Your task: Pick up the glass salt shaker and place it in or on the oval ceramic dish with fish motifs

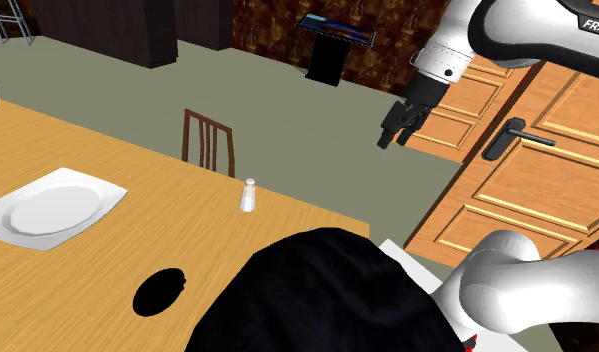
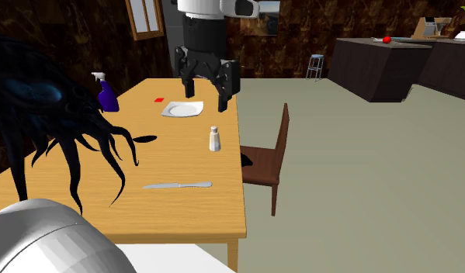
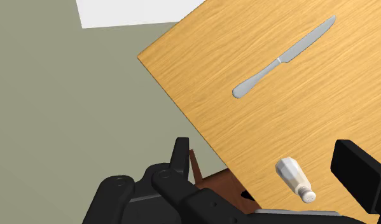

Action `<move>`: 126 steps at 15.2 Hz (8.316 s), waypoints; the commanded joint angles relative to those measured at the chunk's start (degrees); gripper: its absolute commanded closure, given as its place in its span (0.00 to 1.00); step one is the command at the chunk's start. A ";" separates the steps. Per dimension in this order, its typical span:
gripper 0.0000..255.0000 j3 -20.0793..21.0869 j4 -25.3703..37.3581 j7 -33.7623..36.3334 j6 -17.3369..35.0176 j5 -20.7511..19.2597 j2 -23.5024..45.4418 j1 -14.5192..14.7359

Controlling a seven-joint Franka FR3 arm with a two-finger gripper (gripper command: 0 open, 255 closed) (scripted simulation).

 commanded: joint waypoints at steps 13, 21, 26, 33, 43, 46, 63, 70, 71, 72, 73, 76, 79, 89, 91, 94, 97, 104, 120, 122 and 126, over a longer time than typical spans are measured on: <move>0.00 5.48 9.30 2.09 10.92 1.17 25.57 3.81; 0.00 8.45 20.75 4.03 13.92 -0.11 43.72 5.93; 0.00 9.78 30.19 5.39 13.78 -1.68 55.44 7.52; 0.00 10.77 47.02 6.92 10.65 -4.20 72.61 10.42; 0.00 10.74 41.58 6.92 16.38 -4.21 72.89 10.47; 0.00 10.74 41.58 6.92 16.37 -4.21 72.89 10.47; 1.00 10.81 43.02 6.96 13.83 -4.11 71.78 10.43; 1.00 10.90 46.13 7.06 9.18 -3.96 70.23 10.41; 1.00 10.91 46.64 7.07 8.49 -3.95 70.06 10.41; 1.00 10.92 47.17 7.09 7.80 -3.93 69.89 10.41; 1.00 10.93 47.72 7.11 7.11 -3.91 69.74 10.41; 1.00 10.96 49.47 7.16 4.98 -3.88 69.36 10.43; 1.00 10.99 51.39 7.23 2.80 -3.85 69.11 10.45; 1.00 13.35 52.23 14.24 1.16 -3.22 67.93 15.22; 1.00 14.15 52.45 16.59 1.19 -3.08 68.04 16.84; 1.00 15.30 53.41 20.14 1.07 -2.95 68.63 19.34; 1.00 16.39 55.17 23.71 0.72 -2.94 69.76 21.96; 1.00 18.60 62.85 32.02 -1.31 -3.52 74.68 28.59; 1.00 19.38 61.24 36.30 5.51 -4.29 79.45 32.71; 1.00 19.33 59.98 36.19 6.93 -4.33 79.64 32.65; 1.00 19.28 58.86 36.08 8.27 -4.37 79.87 32.61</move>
